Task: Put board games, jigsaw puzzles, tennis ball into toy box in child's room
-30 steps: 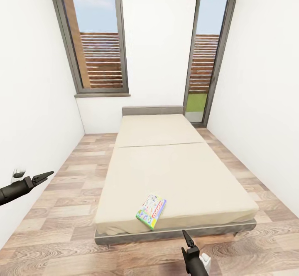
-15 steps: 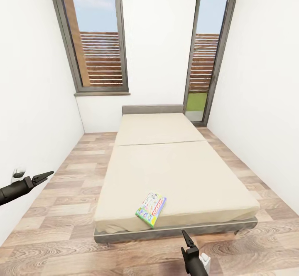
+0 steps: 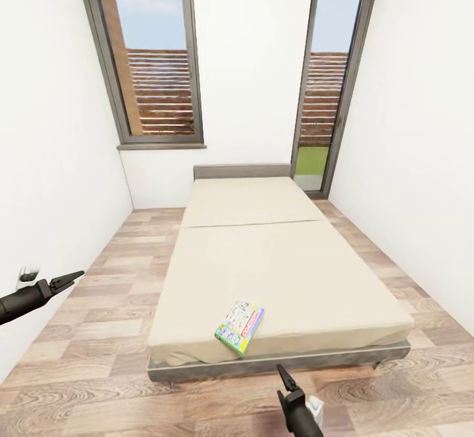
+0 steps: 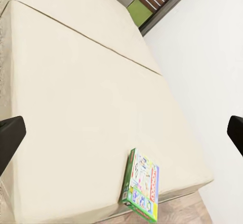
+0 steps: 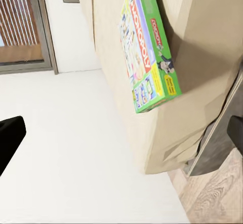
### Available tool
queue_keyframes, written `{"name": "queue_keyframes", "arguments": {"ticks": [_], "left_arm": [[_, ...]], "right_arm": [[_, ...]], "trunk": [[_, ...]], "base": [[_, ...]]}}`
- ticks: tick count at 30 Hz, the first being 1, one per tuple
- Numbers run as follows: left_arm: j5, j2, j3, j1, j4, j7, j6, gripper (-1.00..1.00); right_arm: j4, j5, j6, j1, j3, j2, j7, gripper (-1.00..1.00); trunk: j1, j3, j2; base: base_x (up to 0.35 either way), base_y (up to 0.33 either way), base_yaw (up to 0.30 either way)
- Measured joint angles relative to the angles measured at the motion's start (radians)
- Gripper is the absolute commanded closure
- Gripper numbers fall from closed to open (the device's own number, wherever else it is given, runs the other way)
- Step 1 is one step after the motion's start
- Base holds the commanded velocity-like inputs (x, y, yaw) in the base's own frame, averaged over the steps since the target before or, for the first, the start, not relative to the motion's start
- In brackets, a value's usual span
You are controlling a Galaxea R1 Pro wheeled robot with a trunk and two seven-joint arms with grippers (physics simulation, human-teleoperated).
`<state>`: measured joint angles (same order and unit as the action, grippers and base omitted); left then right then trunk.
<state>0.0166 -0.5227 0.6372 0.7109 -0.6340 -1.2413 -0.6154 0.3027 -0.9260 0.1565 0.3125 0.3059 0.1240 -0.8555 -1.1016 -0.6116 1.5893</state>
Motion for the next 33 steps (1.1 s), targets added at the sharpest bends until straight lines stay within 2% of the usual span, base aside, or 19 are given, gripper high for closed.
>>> {"name": "queue_keyframes", "arguments": {"ticks": [8, 16, 33], "left_arm": [[0.000, 0.000, 0.001, 0.000, 0.000, 0.000, 0.000, -1.00], [0.000, 0.000, 0.000, 0.000, 0.000, 0.000, 0.000, -1.00], [0.000, 0.001, 0.000, 0.000, 0.000, 0.000, 0.000, -1.00]], "right_arm": [[0.028, 0.000, 0.001, 0.000, -0.029, 0.002, -0.019, -1.00], [0.032, 0.000, 0.002, 0.000, -0.031, 0.000, -0.050, -1.00], [0.033, 0.000, 0.000, 0.000, -0.031, 0.000, -0.051, -1.00]], "trunk": [[-0.031, -0.025, 0.056], [-0.061, -0.050, 0.112], [-0.127, -0.103, 0.231]], "base": [[0.000, 0.000, 0.000], [0.000, 0.000, 0.000], [0.000, 0.000, 0.000]]}}
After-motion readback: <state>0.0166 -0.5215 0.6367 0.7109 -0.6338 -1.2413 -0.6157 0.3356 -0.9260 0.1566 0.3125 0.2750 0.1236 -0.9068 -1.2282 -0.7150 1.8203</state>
